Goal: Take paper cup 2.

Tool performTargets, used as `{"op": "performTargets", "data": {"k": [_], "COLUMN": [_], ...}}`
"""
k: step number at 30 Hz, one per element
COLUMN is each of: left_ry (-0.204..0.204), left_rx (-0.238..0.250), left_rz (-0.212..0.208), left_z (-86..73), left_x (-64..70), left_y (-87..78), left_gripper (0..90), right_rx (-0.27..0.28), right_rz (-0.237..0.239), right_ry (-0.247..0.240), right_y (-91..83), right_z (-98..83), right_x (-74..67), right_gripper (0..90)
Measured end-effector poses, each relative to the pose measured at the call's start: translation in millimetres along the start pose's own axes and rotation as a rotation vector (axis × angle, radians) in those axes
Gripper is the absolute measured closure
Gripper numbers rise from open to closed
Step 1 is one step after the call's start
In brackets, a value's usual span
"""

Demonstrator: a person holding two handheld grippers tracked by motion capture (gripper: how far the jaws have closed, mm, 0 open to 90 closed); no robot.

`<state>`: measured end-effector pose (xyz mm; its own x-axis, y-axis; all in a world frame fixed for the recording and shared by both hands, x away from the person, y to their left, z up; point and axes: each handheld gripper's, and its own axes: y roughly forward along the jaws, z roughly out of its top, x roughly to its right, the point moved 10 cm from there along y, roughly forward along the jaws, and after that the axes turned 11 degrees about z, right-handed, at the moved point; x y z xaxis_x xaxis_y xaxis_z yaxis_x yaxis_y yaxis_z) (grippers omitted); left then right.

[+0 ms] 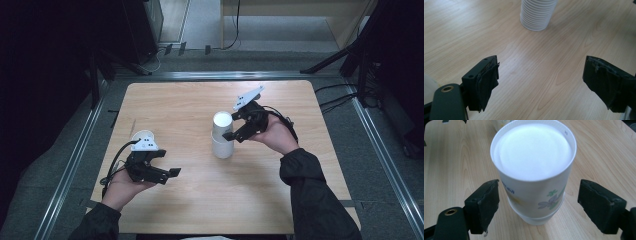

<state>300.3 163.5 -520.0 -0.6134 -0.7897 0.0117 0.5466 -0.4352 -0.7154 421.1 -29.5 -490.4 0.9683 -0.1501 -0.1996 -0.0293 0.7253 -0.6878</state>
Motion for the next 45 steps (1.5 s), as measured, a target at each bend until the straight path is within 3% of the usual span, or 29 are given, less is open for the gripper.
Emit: {"op": "performTargets", "data": {"k": [12, 18, 34, 45], "left_ry": [0.028, 0.037, 0.068, 0.081], "left_rx": [-0.027, -0.027, -0.055, -0.066], "left_rz": [-0.012, -0.021, -0.029, -0.036], "left_z": [-4.2, -4.3, -8.1, -9.8], "left_x": [5.4, 7.4, 13.4, 16.3], "left_y": [5.2, 5.6, 10.2, 12.2], "left_gripper": [13.4, 13.4, 13.4, 13.4], "right_rx": [-0.146, -0.148, -0.127, -0.12], "right_rz": [-0.015, -0.015, -0.026, -0.039], "right_ry": [-0.073, -0.061, -0.04, -0.055], "right_y": [10.5, 9.7, 1.0, -4.0], "right_z": [22.2, 28.6, 32.5, 37.7], "right_x": [0.2, -3.2, -6.2, -9.7], "right_gripper": [22.4, 29.8, 32.6, 34.1]}}
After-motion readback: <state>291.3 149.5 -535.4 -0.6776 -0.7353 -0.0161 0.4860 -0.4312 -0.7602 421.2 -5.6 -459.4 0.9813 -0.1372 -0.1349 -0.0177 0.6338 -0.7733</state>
